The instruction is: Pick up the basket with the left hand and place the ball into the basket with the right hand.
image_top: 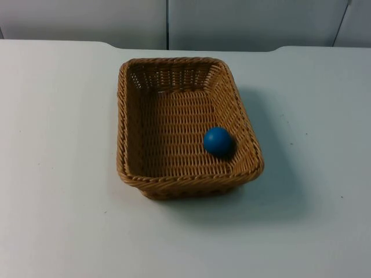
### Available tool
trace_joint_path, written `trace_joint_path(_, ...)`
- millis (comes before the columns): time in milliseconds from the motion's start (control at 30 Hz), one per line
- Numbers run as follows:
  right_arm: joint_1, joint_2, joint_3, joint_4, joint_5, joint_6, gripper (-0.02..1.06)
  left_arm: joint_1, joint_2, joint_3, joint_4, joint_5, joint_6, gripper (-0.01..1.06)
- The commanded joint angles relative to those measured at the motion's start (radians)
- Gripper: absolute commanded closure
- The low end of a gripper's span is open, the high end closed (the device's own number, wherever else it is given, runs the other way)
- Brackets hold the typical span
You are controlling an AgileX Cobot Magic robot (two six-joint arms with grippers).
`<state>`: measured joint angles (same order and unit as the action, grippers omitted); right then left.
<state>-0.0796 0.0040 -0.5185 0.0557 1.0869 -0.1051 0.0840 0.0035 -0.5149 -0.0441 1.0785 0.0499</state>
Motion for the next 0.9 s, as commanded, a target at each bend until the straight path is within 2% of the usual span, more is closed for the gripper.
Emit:
trace_joint_path(0,0.005,-0.004,0.005,0.001,-0.006,0.001,0.05,0.001,-0.003,0.002,-0.006,-0.001,-0.001,0.00)
trace_joint_path(200,0.054,-0.004,0.005,0.001,-0.006,0.001,0.05,0.001,-0.003,0.002,-0.006,-0.001,-0.001,0.00)
trace_joint_path(867,0.056,-0.004,0.005,0.001,-0.006,0.001,0.05,0.001,-0.003,0.002,-0.006,-0.001,-0.001,0.00)
